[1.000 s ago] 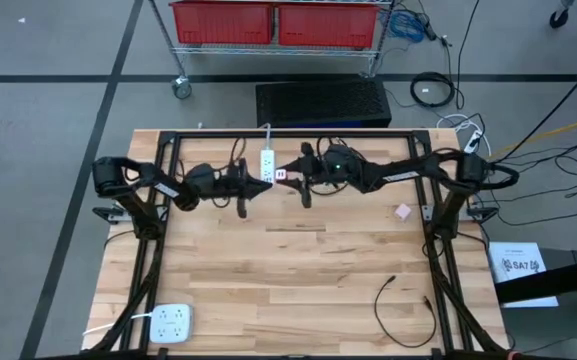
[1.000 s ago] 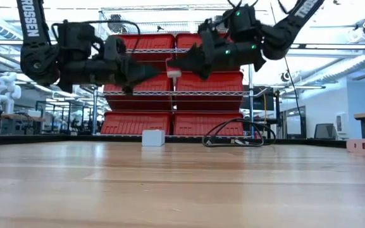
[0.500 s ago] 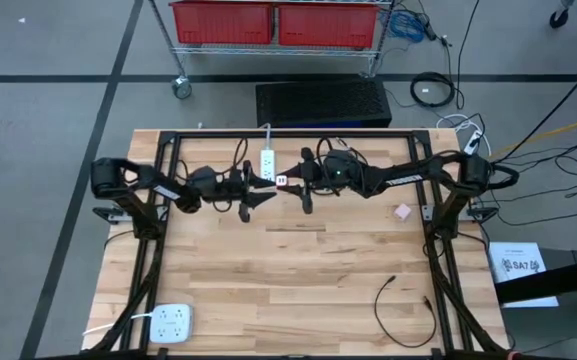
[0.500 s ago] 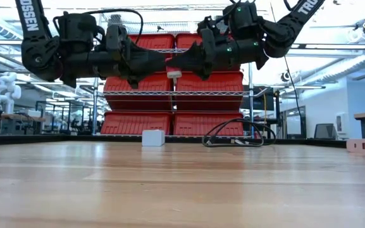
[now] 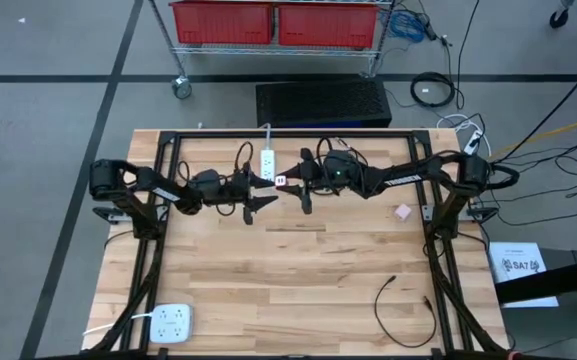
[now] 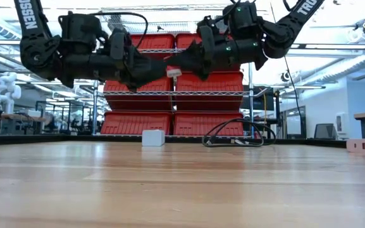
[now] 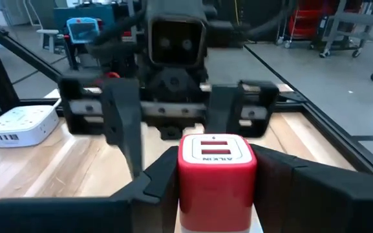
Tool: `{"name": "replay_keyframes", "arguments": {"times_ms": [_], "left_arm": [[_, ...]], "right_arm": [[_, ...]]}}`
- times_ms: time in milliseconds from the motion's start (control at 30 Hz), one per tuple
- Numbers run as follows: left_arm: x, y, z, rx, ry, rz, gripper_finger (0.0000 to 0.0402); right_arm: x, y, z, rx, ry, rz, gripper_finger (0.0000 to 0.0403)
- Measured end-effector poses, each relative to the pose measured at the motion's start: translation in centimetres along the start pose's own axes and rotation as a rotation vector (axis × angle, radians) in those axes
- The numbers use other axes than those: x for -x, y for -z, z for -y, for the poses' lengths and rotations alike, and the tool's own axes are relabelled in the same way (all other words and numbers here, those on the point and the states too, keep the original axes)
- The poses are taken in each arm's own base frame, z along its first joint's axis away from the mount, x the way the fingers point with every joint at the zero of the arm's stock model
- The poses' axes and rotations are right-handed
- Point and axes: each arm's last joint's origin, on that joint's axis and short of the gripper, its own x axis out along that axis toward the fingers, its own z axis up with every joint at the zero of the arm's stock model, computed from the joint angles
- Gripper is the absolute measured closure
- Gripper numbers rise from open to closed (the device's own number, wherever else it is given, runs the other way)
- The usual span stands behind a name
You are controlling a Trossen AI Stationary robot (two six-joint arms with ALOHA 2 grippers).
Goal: Insert USB
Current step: Insert the pink charger adapter into the top white outlet extension
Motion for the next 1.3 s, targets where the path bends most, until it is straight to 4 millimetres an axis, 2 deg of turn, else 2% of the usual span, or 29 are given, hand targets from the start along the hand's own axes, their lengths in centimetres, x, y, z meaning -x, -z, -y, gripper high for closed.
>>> {"name": "replay_keyframes", "arguments": {"times_ms": [267, 500, 700, 933, 1100, 1300], "left_arm": [[-0.1, 0.0, 0.1, 0.003, -0.008, 0.004, 0.0188], [-0.1, -0.5, 0.6, -0.010, 0.062, 0.056, 0.0188], [-0.1, -0.6, 0.5, -0.010, 0.052, 0.060, 0.0188], [-1.1, -1.3, 0.4, -0.011, 0.054, 0.063, 0.0189], [-2.4, -1.5, 0.2, 0.008, 0.047, -0.017, 0.0205], [-3.1, -2.0, 0.5, -0.030, 0.076, -0.014, 0.0237]], "right_arm": [[-0.3, -0.6, -1.1, 0.020, -0.042, 0.044, 0.0282], [-0.3, -0.5, -1.1, 0.019, -0.039, 0.028, 0.0282], [-0.3, -0.4, -1.1, 0.019, -0.037, 0.026, 0.0282], [-0.3, -0.4, -1.3, 0.015, -0.041, 0.023, 0.0282], [-0.3, -0.2, -1.3, 0.012, -0.038, 0.015, 0.0282], [-0.3, -0.2, -1.4, 0.009, -0.043, 0.011, 0.0282]]}}
